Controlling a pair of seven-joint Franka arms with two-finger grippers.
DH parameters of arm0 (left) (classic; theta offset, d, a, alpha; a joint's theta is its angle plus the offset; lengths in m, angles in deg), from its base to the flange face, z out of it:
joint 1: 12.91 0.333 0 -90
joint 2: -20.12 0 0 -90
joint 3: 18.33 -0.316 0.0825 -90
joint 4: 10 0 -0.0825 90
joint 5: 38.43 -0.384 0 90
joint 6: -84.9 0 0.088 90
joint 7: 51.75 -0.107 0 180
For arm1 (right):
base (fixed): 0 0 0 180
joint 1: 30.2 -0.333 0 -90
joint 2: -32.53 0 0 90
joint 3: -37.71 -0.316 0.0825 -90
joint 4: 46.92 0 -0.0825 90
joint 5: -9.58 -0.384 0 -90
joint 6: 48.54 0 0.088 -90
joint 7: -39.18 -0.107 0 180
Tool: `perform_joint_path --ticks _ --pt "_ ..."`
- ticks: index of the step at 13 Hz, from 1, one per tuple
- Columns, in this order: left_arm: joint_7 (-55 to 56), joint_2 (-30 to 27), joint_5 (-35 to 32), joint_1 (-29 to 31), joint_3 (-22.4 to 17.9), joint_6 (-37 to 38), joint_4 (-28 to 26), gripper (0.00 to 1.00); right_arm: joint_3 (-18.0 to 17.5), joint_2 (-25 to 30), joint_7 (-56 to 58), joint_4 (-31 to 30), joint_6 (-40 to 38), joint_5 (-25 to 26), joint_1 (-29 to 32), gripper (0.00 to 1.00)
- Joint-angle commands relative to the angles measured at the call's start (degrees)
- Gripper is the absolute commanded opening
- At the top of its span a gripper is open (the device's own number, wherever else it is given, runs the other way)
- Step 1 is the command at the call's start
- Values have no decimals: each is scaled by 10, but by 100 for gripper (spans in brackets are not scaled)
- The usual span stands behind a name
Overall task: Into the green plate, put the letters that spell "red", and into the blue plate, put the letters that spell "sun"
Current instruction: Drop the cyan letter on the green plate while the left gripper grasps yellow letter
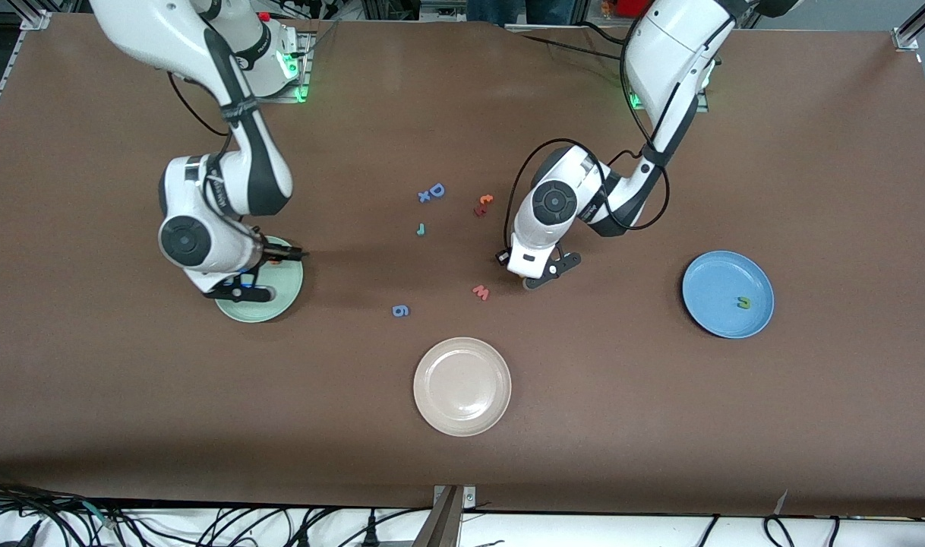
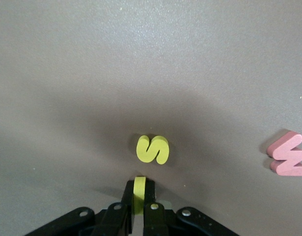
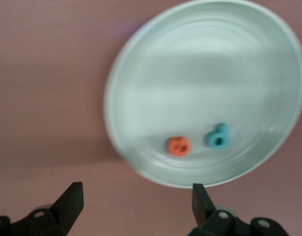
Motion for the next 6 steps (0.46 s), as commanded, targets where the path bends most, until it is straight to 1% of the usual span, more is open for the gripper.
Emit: perform_joint_path --ticks 1,2,3,4,5,6 --pt "3 1 -16 -11 -12 4 8 0 -48 27 5 -8 3 -7 1 92" --pt "1 -4 -16 -11 -13 5 8 0 -67 26 5 -8 19 -7 1 86" --pt "-2 -10 -17 -10 -20 10 8 0 -96 23 2 -11 47 -7 1 77" --pt "-9 -25 -18 -9 -28 16 8 0 -117 18 -5 -11 70 -7 0 65" --pt "-26 -37 -18 -6 -30 36 8 0 -130 13 -22 -11 88 -7 -2 52" --pt "-50 -48 -18 -4 -37 55 8 0 -141 9 -28 -11 101 -7 -4 47"
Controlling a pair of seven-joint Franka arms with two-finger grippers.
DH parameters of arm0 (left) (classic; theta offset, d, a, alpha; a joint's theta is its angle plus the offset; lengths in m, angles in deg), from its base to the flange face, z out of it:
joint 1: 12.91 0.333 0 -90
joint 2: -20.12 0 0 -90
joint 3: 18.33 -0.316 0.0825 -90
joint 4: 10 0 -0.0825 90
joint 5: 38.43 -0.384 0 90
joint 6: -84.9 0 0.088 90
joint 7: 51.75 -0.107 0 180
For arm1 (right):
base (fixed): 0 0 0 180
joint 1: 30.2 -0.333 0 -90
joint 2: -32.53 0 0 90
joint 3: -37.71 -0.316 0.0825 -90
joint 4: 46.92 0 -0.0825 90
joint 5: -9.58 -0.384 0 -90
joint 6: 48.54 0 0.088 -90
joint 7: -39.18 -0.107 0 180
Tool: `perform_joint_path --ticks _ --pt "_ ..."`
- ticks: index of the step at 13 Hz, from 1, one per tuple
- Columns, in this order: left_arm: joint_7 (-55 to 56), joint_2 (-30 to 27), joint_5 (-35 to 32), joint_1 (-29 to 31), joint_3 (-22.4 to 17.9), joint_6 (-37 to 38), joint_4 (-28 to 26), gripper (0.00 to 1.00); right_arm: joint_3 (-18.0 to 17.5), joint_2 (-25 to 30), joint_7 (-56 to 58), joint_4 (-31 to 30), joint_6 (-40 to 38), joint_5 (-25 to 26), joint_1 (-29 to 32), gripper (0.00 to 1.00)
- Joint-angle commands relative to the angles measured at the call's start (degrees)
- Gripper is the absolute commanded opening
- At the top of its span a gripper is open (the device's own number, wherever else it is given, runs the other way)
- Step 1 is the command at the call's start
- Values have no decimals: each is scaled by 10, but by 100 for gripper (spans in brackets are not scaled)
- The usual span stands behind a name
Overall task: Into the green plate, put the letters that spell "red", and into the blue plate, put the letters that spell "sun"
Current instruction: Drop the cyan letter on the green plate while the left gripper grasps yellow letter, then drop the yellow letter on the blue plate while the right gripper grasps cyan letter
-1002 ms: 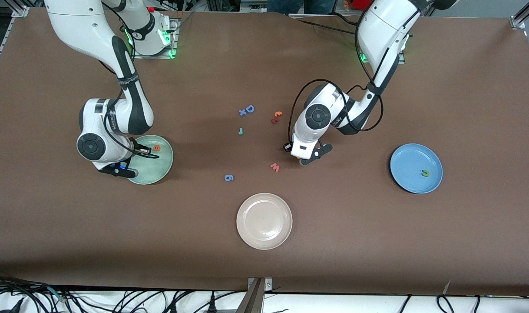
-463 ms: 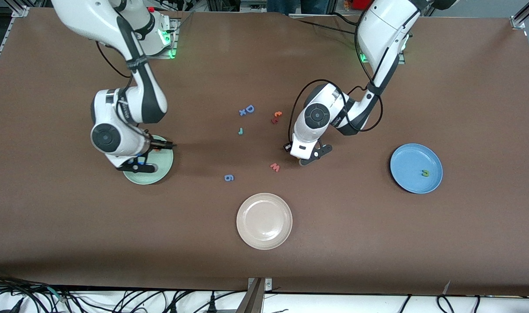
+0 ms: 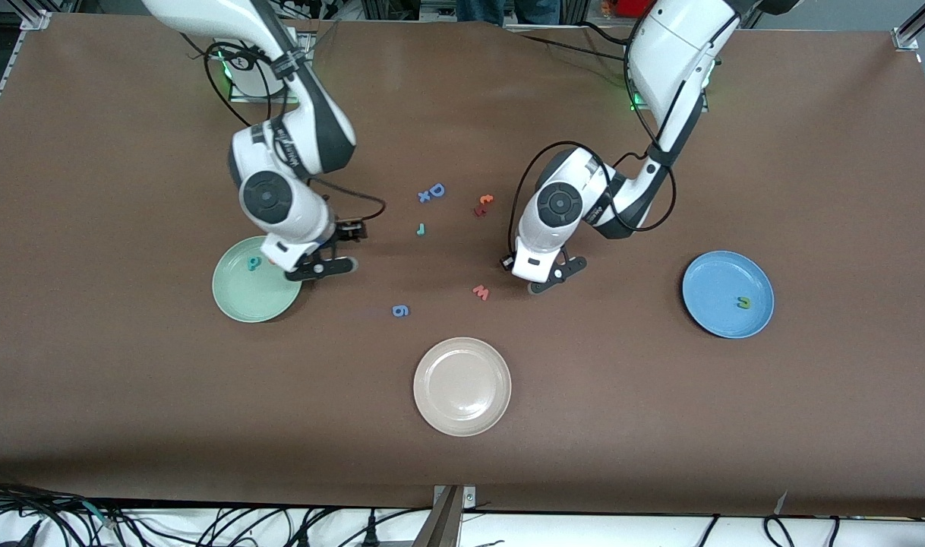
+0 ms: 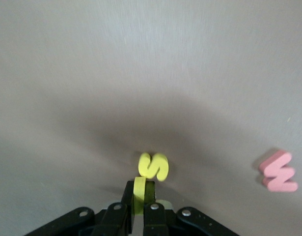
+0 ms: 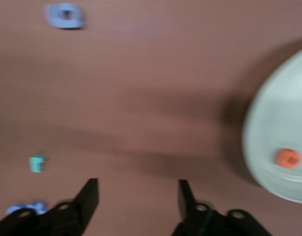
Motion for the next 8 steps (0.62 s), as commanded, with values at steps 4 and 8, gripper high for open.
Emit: perform_joint_path --ticks 4,8 --pt "-179 -80 -12 20 -58 117 -10 0 -44 -24 -20 -9 89 -6 -38 43" --pt "-390 -122 -12 107 -67 134 -31 0 -45 -66 -66 -9 153 -4 -88 43"
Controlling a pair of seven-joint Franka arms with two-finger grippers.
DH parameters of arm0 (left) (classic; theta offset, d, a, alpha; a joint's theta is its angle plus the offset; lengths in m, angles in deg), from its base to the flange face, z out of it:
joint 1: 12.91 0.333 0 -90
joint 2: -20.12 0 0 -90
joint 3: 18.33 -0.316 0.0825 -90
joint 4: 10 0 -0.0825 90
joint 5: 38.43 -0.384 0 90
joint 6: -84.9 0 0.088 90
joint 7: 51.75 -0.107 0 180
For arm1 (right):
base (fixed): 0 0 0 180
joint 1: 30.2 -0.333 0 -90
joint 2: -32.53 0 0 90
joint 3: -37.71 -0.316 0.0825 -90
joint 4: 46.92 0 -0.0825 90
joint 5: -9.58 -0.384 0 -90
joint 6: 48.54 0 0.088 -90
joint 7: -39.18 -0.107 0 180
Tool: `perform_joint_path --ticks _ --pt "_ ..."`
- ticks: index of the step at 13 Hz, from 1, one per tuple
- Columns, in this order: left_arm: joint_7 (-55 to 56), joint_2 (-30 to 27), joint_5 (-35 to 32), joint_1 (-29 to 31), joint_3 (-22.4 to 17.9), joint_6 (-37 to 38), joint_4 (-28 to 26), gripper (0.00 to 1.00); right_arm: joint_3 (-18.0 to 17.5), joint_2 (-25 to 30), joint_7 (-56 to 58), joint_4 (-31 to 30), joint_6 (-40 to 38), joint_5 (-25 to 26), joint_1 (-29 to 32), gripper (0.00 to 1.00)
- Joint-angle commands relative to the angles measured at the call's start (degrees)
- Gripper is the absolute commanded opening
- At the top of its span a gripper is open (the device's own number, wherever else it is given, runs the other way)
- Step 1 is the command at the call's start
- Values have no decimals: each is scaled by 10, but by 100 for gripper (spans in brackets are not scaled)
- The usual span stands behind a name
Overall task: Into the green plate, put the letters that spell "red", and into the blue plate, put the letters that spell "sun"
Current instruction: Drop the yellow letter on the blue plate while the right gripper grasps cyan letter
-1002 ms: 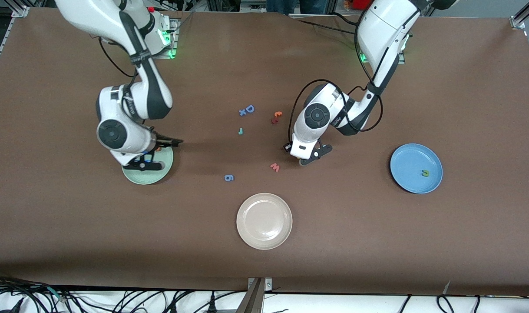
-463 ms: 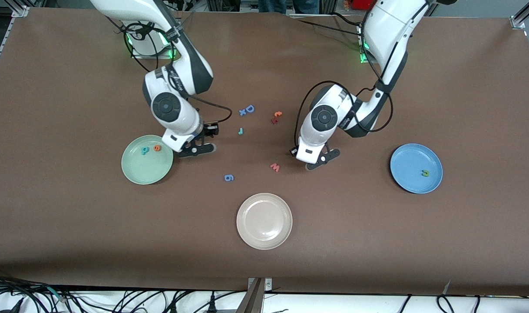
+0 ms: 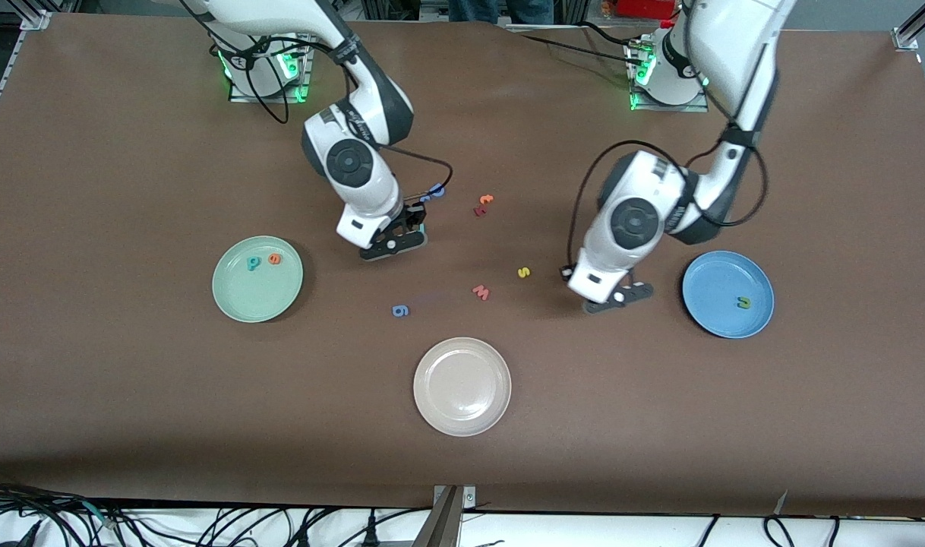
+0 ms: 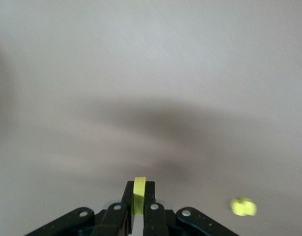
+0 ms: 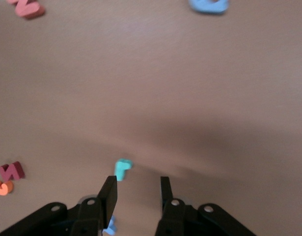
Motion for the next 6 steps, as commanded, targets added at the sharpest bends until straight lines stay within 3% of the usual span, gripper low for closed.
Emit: perform_joint_path --ticks 1,6 --pt "-154 -42 -11 59 3 8 -35 0 2 -33 -27 -3 58 -4 -26 43" --pt "-394 -57 -1 136 4 3 -51 0 3 -46 -47 -8 77 -3 -30 43"
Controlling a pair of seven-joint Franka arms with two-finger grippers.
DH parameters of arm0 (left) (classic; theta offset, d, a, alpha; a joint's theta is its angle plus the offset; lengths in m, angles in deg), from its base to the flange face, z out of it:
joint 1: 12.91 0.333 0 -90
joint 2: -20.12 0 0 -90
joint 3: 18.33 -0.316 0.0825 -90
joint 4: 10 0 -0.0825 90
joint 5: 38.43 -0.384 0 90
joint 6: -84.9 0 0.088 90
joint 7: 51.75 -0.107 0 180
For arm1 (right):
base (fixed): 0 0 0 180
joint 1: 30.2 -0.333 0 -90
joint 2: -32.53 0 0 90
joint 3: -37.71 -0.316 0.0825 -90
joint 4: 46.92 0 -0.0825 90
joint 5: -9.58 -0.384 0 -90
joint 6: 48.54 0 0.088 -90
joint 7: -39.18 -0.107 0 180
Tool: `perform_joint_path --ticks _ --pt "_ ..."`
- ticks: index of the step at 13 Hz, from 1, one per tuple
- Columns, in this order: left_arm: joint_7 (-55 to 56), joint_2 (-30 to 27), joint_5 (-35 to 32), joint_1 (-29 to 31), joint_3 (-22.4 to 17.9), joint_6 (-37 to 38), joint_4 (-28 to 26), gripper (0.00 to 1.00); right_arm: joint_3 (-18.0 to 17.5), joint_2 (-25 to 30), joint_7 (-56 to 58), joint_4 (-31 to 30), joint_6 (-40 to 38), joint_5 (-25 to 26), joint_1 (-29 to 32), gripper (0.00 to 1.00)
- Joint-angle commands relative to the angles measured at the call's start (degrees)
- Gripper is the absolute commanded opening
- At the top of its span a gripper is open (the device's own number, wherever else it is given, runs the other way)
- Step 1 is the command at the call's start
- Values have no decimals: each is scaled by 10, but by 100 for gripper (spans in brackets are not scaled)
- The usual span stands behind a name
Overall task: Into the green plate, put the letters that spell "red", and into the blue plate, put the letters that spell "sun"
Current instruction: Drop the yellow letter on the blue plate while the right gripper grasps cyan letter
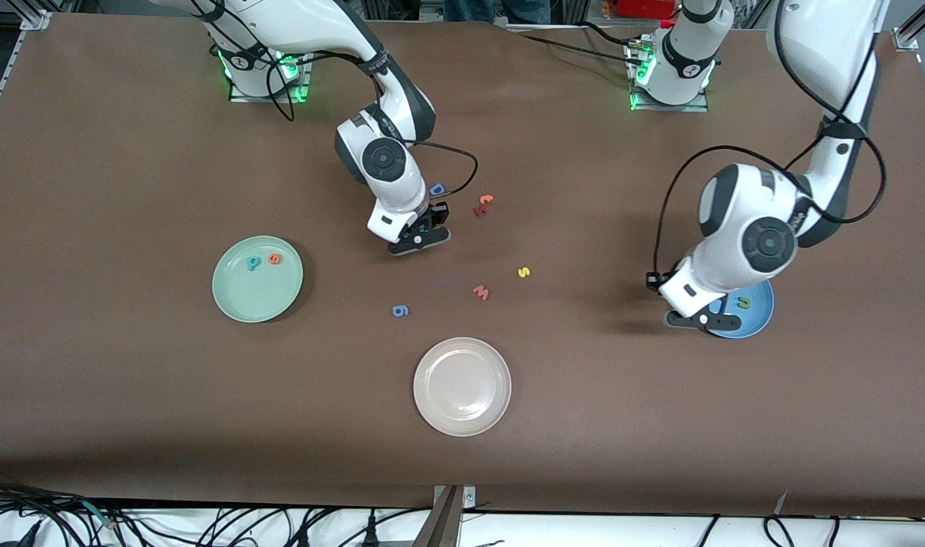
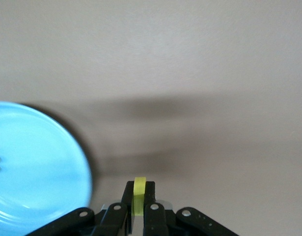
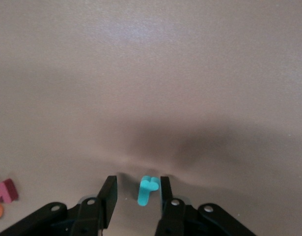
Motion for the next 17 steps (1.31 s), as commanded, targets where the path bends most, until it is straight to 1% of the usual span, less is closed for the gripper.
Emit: perform_joint_path --ticks 1,3,4,5,7,8,10,11,12,13,14,15,17 --pt "-110 -31 -1 30 6 0 -31 0 1 5 -50 -7 7 -3 -2 40" --pt "-215 -34 10 66 6 0 -40 0 2 3 -105 -7 7 -3 -16 34" --pt "-259 -34 35 84 6 -1 -45 0 2 0 -130 -7 6 -3 -17 32" --pt "-295 -30 54 98 5 -2 -48 0 2 0 -140 -9 5 -2 -22 32" --pt "-315 -28 59 119 6 -2 -53 0 4 2 -140 -16 2 1 -23 32" --pt "-315 -28 62 120 6 -2 -58 0 10 2 -140 -16 2 4 -23 32" --pt "-315 -25 90 124 5 -2 -71 0 13 2 -141 -16 2 4 -23 32" --pt "-314 -20 91 125 5 -3 -72 2 22 7 -141 -15 0 4 -23 32" --pt "-314 -18 91 125 5 -3 -72 9 25 12 -141 -14 -12 4 -23 32" --pt "-310 -17 91 125 5 -3 -72 30 28 17 -141 -13 -21 4 -23 32" --pt "-307 -17 91 125 5 -3 -71 46 28 17 -142 -14 -22 4 -23 32" --pt "-306 -17 90 125 5 -3 -69 55 28 14 -149 -14 -21 4 -24 32" --pt "-305 -17 90 125 5 -3 -67 59 28 7 -155 -14 -19 4 -36 32"
